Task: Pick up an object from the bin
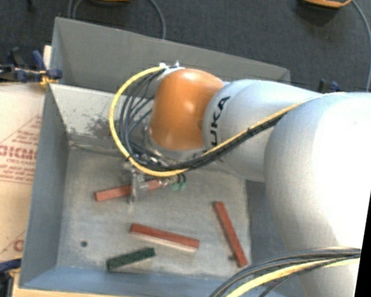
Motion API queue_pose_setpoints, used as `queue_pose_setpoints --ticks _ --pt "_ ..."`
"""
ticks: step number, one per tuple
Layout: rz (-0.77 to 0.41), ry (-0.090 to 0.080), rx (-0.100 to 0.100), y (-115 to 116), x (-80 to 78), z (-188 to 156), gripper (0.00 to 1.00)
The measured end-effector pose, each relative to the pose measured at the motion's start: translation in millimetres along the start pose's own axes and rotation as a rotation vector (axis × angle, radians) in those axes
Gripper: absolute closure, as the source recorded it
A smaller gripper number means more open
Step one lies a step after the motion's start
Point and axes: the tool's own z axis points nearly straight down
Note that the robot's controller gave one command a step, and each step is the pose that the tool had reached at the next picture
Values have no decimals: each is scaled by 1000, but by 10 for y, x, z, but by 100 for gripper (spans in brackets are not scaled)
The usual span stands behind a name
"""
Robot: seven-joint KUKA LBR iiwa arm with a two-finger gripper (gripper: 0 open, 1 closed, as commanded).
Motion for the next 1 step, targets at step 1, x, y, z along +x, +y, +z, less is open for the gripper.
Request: queue_pose_setpoints --ticks 1 --pt "0 0 0 0 0 0 100"
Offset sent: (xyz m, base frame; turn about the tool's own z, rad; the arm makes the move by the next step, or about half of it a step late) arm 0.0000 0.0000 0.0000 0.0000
